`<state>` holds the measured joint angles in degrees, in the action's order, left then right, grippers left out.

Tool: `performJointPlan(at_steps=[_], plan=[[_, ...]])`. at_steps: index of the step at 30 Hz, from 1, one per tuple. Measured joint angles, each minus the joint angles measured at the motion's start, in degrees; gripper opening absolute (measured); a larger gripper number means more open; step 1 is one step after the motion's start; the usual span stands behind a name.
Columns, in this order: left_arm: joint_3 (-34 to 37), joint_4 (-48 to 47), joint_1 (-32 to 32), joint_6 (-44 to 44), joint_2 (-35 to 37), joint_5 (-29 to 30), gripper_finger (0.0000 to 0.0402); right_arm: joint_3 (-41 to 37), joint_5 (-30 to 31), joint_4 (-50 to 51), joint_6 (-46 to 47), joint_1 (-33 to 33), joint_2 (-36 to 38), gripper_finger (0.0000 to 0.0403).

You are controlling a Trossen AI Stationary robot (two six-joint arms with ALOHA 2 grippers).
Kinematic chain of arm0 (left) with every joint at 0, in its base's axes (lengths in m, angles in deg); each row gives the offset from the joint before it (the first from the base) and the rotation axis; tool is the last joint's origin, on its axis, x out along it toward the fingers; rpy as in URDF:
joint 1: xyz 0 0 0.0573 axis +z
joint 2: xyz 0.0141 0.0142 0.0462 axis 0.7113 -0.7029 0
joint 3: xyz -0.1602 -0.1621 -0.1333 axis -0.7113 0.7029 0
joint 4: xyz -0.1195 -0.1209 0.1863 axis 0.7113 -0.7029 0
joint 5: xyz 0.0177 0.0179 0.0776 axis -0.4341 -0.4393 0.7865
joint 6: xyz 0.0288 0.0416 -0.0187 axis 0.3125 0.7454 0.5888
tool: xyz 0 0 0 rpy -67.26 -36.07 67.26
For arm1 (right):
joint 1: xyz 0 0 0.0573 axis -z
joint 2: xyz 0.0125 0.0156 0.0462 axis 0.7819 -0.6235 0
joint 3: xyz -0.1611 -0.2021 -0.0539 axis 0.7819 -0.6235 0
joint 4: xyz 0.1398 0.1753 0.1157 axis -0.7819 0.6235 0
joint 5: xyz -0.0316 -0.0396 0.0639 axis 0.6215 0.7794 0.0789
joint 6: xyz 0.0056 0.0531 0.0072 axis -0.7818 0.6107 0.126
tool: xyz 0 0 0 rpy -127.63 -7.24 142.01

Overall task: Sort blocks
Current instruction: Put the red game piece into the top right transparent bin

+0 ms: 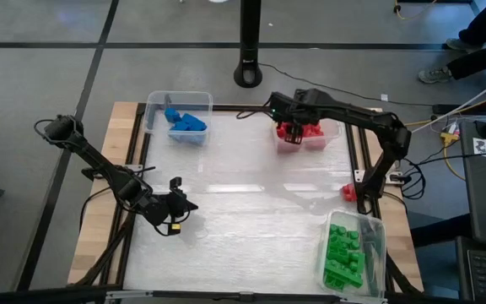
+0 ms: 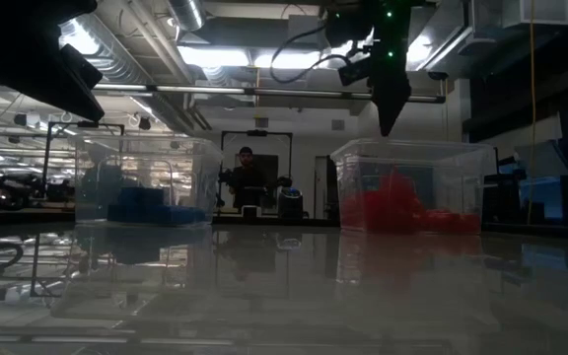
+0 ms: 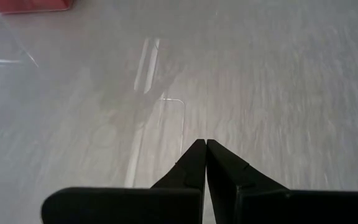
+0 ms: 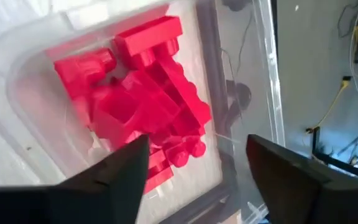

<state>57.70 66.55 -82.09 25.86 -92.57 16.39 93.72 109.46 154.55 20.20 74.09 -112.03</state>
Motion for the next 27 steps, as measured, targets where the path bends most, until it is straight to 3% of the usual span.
performJointPlan(at_steps=[6,10,16,22,27], plan=[[0.0,0.0,0.0,0.0,0.0,0.0,0.0004,2.4,-7.2,7.3,1.0,-2.3,0.1,0.0318],[0.0,0.0,0.0,-0.1,0.0,0.0,0.0004,4.7,-8.0,16.5,6.0,-7.2,0.7,0.0327],[0.0,0.0,0.0,-0.4,0.0,0.0,0.0004,2.1,-14.7,16.3,13.7,-13.9,4.3,0.0328],[0.0,-0.2,0.0,-0.4,0.0,0.0,0.0004,-5.4,-14.8,16.4,20.3,-20.5,9.6,0.0328],[0.0,-0.5,-0.1,-0.2,0.0,0.0,0.0004,-15.8,-19.2,16.6,29.6,-24.7,16.4,0.0328]])
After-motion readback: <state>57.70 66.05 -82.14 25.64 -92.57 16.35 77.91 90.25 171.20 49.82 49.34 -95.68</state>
